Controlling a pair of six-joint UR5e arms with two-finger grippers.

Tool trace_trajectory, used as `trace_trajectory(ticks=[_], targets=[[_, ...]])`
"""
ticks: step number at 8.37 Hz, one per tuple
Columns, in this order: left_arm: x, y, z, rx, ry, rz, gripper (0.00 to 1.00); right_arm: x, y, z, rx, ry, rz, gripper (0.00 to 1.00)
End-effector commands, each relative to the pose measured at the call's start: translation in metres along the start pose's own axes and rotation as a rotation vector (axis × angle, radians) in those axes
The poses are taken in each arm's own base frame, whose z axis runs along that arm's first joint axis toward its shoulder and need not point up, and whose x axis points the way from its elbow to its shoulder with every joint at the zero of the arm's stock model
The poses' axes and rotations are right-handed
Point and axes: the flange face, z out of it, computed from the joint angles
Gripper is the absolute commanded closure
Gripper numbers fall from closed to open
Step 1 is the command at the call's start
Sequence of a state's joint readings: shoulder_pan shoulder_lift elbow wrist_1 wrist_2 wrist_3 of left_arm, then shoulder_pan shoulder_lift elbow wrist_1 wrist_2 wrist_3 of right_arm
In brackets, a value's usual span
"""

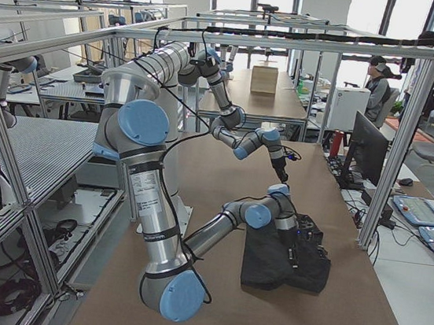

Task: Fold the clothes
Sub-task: 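Grasp both hem corners and fold the hem up toward the collar, then release the hem at the collar and draw the right gripper back toward the robot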

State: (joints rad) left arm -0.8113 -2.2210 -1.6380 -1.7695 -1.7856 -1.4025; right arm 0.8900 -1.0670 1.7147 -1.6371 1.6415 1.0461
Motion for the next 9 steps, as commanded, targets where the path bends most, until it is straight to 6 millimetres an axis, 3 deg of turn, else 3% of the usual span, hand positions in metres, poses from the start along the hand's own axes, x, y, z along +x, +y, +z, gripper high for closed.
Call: trace_trajectory(ticks=[1,3,4,5,6,7,8,9], targets=[[0.007,-0.033,0.061,0.019,0.004,-0.011,1.0,-0.029,-0.03,0.062,0.028,-0.026,0.002,1.0],[0.014,-0.05,0.103,0.034,0.017,-0.01,1.0,-0.049,-0.043,0.085,0.024,-0.018,0.001,1.0],[0.009,-0.054,0.115,0.041,0.031,-0.006,1.0,-0.046,-0.043,0.102,0.035,-0.03,-0.003,1.0],[0.012,-0.059,0.123,0.044,0.024,-0.006,0.9,-0.045,-0.043,0.108,0.045,-0.045,-0.002,0.98],[0.009,-0.061,0.132,0.046,0.017,0.0,0.57,-0.046,-0.043,0.113,0.055,-0.058,0.003,0.61],[0.001,-0.062,0.141,0.052,0.037,0.006,0.38,-0.048,-0.044,0.113,0.068,-0.081,0.021,0.43],[0.0,-0.062,0.144,0.054,0.049,0.009,0.11,-0.049,-0.044,0.113,0.069,-0.088,0.054,0.36],[0.0,-0.062,0.144,0.054,0.049,0.0,0.12,-0.055,-0.047,0.106,0.075,-0.108,0.082,0.34]])
